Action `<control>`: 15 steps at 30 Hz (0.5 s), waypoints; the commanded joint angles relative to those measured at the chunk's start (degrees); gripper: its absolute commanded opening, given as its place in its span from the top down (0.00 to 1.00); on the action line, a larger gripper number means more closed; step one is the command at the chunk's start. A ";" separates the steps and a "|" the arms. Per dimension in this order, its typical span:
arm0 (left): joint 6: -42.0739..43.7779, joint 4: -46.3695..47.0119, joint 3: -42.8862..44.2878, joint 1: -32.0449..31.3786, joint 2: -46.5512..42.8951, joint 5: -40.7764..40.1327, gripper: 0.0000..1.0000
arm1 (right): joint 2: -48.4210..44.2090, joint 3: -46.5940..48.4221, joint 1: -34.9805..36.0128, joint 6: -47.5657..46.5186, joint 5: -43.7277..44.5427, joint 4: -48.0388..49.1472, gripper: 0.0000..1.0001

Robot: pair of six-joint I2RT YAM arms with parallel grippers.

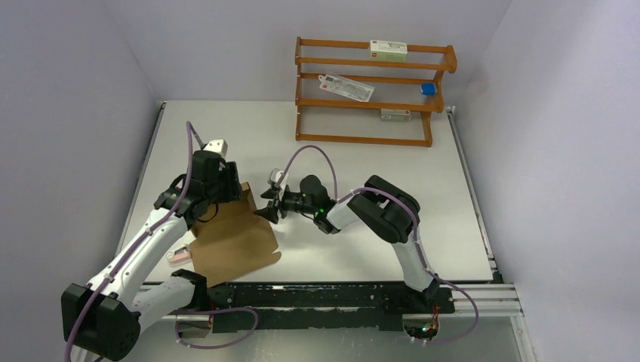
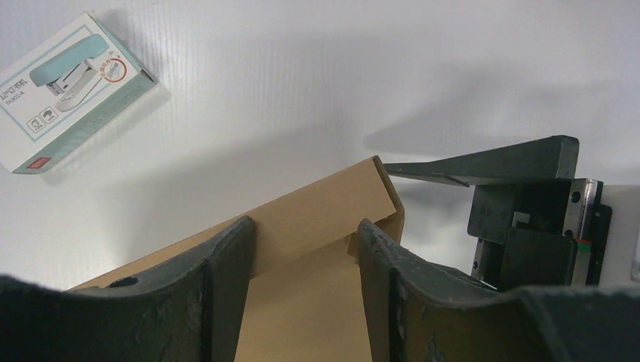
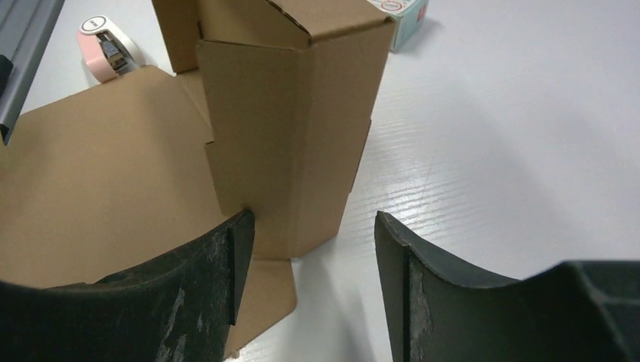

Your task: Fold the paper box

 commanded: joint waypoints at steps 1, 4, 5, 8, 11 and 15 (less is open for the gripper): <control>-0.13 -3.06 -1.79 -0.05 1.08 5.08 0.43 | -2.07 0.98 0.42 -0.90 -1.84 0.65 0.36; 0.01 -2.98 -1.79 -0.05 0.99 5.66 0.44 | -1.28 2.63 0.41 -0.82 -1.05 1.11 0.36; 0.05 -2.85 -1.79 0.00 0.99 5.83 0.44 | -0.89 3.13 0.42 -0.73 -0.51 1.41 0.36; 0.12 -2.81 -1.88 -0.05 1.16 6.60 0.44 | 0.60 4.67 0.41 -0.56 0.74 2.04 0.37; 0.27 -2.69 -1.95 -0.05 1.32 7.33 0.44 | 2.15 5.77 0.39 -0.07 0.75 2.69 0.38; 0.36 -2.39 -2.06 -0.05 1.44 7.66 0.46 | 3.38 6.55 0.58 0.17 0.67 3.19 0.41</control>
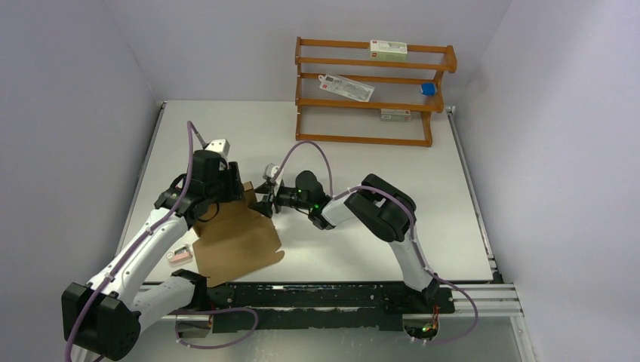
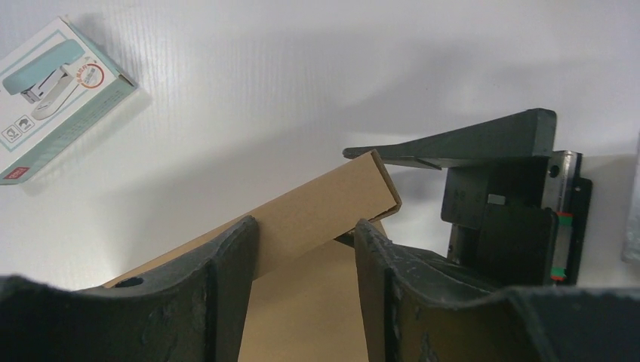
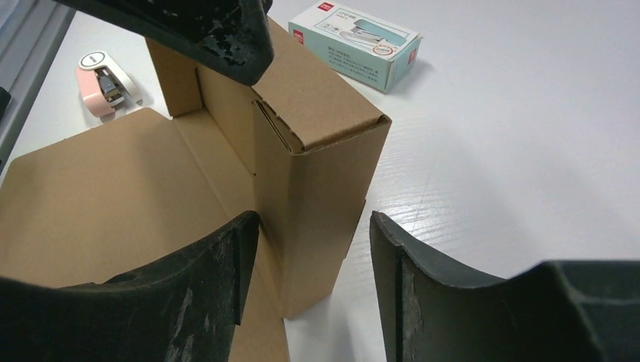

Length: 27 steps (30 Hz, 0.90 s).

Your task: Fold the paper box

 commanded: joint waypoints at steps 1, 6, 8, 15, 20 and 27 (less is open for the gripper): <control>-0.06 -3.16 -1.97 -0.05 1.24 5.19 0.46 | 2.15 1.75 0.38 0.04 1.31 3.32 0.42; -0.05 -2.89 -2.01 -0.05 1.10 6.37 0.46 | 1.82 0.42 0.56 -0.47 3.66 4.16 0.52; 0.12 -2.76 -1.90 -0.05 1.00 6.82 0.46 | 1.48 -0.39 0.72 -0.86 5.12 4.54 0.56; 0.91 -3.90 2.40 -0.05 -0.01 7.56 0.42 | 0.20 -2.07 0.91 -2.00 8.15 4.18 0.71; 2.91 -6.83 9.46 0.08 2.23 5.48 0.34 | -0.38 -2.86 0.92 -2.61 8.29 3.69 0.77; 4.97 -6.51 13.36 2.18 8.78 7.41 0.26 | -1.58 -3.82 0.92 -3.66 9.10 2.09 0.76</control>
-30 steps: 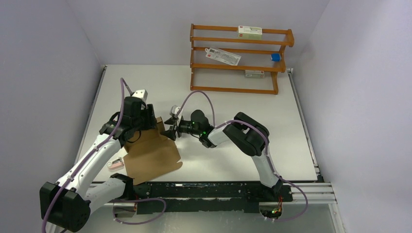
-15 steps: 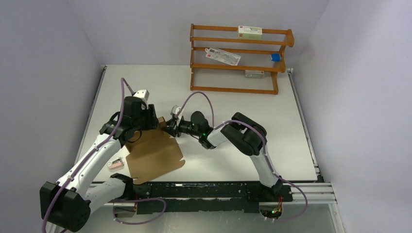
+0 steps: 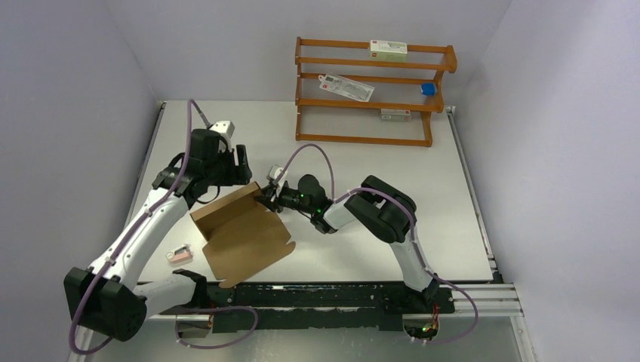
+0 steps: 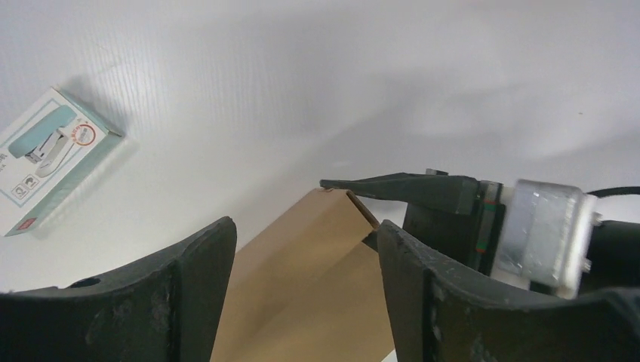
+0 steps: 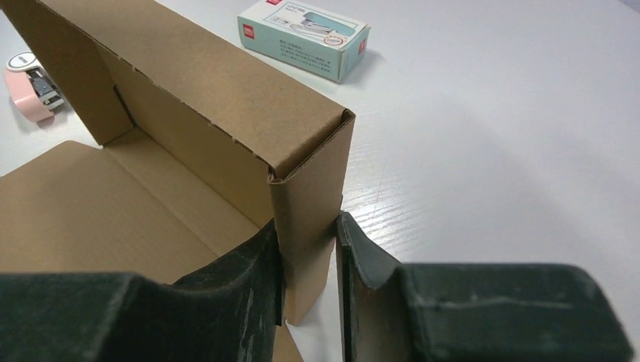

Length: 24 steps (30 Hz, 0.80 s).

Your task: Fold the paper box

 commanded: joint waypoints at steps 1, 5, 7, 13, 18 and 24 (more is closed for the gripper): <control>2.00 -0.47 1.02 1.53 4.35 4.82 0.26 | -1.72 -1.21 0.26 -1.93 1.54 -1.37 0.76; 2.23 1.59 0.20 1.81 8.09 11.85 0.25 | -2.12 -1.45 0.26 -1.13 4.69 -1.84 0.76; 2.28 2.35 -0.30 1.91 9.33 14.05 0.25 | -2.15 -1.32 0.26 -1.18 5.76 -2.47 0.76; 2.80 3.10 -1.02 2.24 11.36 19.36 0.26 | -1.95 -0.13 0.27 -0.58 10.02 -4.80 0.79; 3.09 3.00 -1.18 2.44 12.41 22.57 0.28 | -2.38 0.71 0.34 -0.21 14.78 -7.65 0.80; 2.38 3.16 -1.57 2.61 12.04 23.79 0.34 | -2.84 1.28 1.08 0.50 22.82 -10.32 0.81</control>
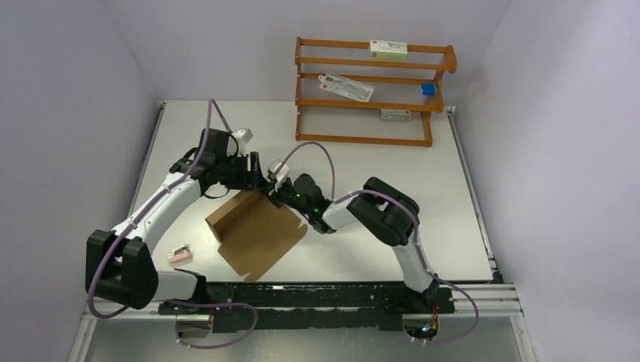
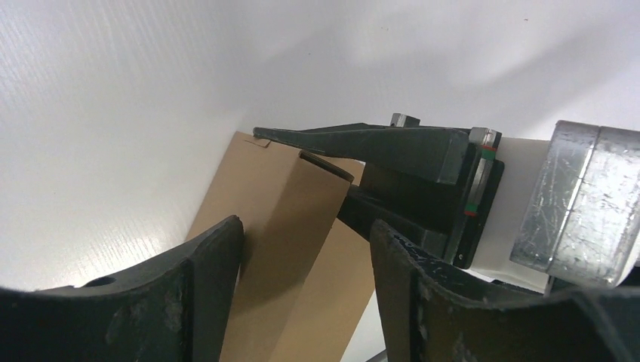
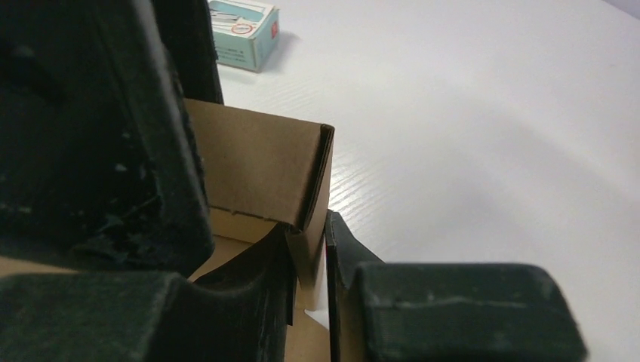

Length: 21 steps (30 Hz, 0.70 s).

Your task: Fold the paper box

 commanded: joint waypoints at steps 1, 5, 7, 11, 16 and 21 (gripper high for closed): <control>-0.51 0.09 -1.19 0.37 -0.29 4.57 0.35 | -0.77 1.05 0.34 0.21 9.87 -5.20 0.82; -1.38 1.08 -2.98 1.00 -0.42 5.58 0.36 | -0.59 1.78 0.31 1.44 12.32 -6.50 0.83; -1.31 1.39 -3.60 1.74 -0.24 6.83 0.37 | -0.45 2.27 0.33 2.00 12.92 -7.19 0.83; -1.32 1.90 -4.24 4.69 -0.07 10.42 0.38 | -0.29 2.91 0.35 2.81 14.17 -8.56 0.84; -1.22 2.02 -4.24 6.80 -0.05 11.96 0.37 | -0.12 3.88 0.33 6.48 17.37 -11.02 0.84; -1.84 3.67 -5.38 7.94 0.68 16.34 0.38 | -0.37 4.22 0.35 6.70 20.41 -11.97 0.84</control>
